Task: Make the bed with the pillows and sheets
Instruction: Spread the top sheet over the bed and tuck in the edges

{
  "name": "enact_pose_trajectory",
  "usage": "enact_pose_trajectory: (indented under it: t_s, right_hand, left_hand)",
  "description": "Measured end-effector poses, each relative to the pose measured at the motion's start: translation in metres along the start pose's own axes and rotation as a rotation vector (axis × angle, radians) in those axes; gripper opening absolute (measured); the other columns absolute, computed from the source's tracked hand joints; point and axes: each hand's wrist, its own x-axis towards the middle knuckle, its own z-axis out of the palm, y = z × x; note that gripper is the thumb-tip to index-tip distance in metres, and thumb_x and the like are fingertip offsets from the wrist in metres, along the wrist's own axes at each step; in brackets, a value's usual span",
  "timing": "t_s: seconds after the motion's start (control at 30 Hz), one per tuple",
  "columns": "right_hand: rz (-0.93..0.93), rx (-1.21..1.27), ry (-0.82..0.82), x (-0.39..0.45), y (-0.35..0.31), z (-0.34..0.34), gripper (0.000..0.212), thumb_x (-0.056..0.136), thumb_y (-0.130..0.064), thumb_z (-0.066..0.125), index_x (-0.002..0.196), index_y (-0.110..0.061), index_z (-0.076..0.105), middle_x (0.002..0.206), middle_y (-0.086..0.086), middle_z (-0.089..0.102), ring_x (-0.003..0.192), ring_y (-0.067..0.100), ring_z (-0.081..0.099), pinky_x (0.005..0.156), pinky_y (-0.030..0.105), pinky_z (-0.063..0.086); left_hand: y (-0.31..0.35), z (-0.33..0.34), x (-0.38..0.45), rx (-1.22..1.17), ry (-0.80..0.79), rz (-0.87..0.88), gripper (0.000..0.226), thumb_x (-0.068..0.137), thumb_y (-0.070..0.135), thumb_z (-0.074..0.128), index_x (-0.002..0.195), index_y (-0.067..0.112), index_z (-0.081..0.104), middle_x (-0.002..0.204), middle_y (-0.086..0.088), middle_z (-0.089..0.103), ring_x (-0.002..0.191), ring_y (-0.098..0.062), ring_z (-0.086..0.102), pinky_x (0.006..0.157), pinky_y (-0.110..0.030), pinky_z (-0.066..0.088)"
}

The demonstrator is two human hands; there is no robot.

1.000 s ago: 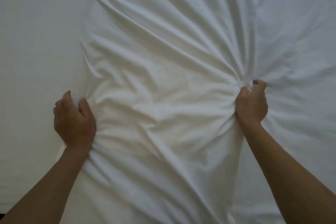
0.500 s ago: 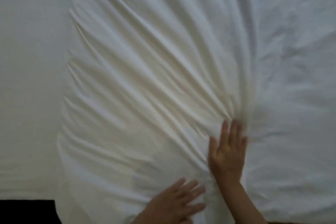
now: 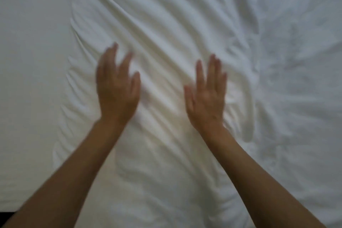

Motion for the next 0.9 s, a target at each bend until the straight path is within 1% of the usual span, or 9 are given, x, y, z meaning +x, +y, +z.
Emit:
enact_pose_trajectory:
  t_s: [0.1,0.27,0.37,0.43,0.5,0.63,0.77,0.83,0.9]
  right_hand:
    - [-0.196,0.012,-0.023,0.067,-0.038,0.008,0.059,0.096,-0.033,0.046,0.148,-0.007,0.031,0.153,0.024,0.025,0.144,0.037,0.020,0.116,0.051,0.013]
    - [-0.317,-0.162,-0.176,0.136,-0.047,0.027,0.060,0.099,-0.038,0.038,0.152,-0.015,0.023,0.158,0.015,0.017,0.147,0.033,0.012,0.117,0.049,0.010]
    - [-0.353,-0.225,-0.350,0.169,-0.026,0.046,0.063,0.099,-0.049,0.030,0.154,-0.022,0.014,0.161,0.011,0.008,0.148,0.030,0.006,0.117,0.047,0.002]
    - [-0.351,-0.239,-0.381,0.194,0.000,0.053,0.067,0.097,-0.056,0.031,0.153,-0.023,0.017,0.161,0.009,0.010,0.148,0.027,0.008,0.116,0.044,0.000]
    - [-0.219,-0.249,-0.393,0.222,0.042,0.053,0.070,0.097,-0.058,0.029,0.154,-0.022,0.011,0.161,0.006,0.005,0.148,0.023,0.004,0.117,0.040,-0.004]
    - [0.132,-0.257,-0.290,0.257,0.140,0.034,0.072,0.098,-0.056,0.026,0.154,-0.016,0.006,0.162,0.005,0.002,0.148,0.019,0.001,0.119,0.039,-0.002]
    - [0.170,-0.191,-0.305,0.270,0.155,0.032,0.072,0.098,-0.054,0.028,0.154,-0.014,0.007,0.162,0.003,0.001,0.148,0.016,0.000,0.119,0.044,0.001]
    - [0.246,-0.050,-0.145,0.284,0.150,0.032,0.072,0.095,-0.054,0.035,0.152,-0.013,0.018,0.160,0.008,0.014,0.147,0.022,0.012,0.118,0.039,0.007]
    - [0.431,0.153,0.069,0.311,0.148,0.029,0.074,0.090,-0.054,0.044,0.149,-0.013,0.027,0.151,0.013,0.034,0.138,0.029,0.030,0.112,0.034,0.022]
  left_hand:
    - [-0.015,0.009,0.054,0.067,-0.060,-0.150,0.049,0.099,0.027,0.042,0.144,0.008,0.042,0.155,-0.020,0.028,0.144,-0.035,0.024,0.118,-0.026,0.007]
    - [-0.032,0.034,0.087,0.151,-0.131,-0.132,0.052,0.100,0.030,0.035,0.149,0.012,0.035,0.157,-0.020,0.023,0.146,-0.034,0.019,0.119,-0.038,0.011]
    - [-0.043,0.050,0.106,0.175,-0.135,-0.212,0.055,0.100,0.038,0.031,0.151,0.017,0.031,0.158,-0.019,0.023,0.146,-0.034,0.020,0.119,-0.041,0.009]
    - [-0.047,0.064,0.122,0.192,-0.147,-0.268,0.059,0.099,0.043,0.027,0.152,0.018,0.028,0.157,-0.021,0.023,0.146,-0.034,0.019,0.118,-0.045,0.007]
    - [-0.050,0.077,0.137,0.229,-0.172,-0.294,0.062,0.098,0.045,0.024,0.153,0.016,0.024,0.155,-0.024,0.025,0.145,-0.036,0.019,0.117,-0.050,0.007]
    - [-0.051,0.093,0.146,0.303,-0.200,-0.321,0.064,0.098,0.041,0.026,0.152,0.007,0.021,0.151,-0.032,0.026,0.145,-0.041,0.016,0.116,-0.056,0.007]
    - [-0.046,0.109,0.169,0.328,-0.158,-0.416,0.072,0.098,0.044,0.023,0.148,-0.007,0.018,0.149,-0.040,0.020,0.144,-0.046,0.015,0.115,-0.059,0.006]
    - [-0.042,0.115,0.191,0.262,-0.120,-0.507,0.081,0.095,0.048,0.021,0.145,-0.016,0.014,0.148,-0.044,0.013,0.144,-0.049,0.011,0.118,-0.056,0.004]
    - [-0.038,0.122,0.208,0.210,-0.025,-0.589,0.086,0.095,0.048,0.025,0.143,-0.021,0.009,0.149,-0.044,0.008,0.145,-0.048,0.007,0.119,-0.049,0.000]
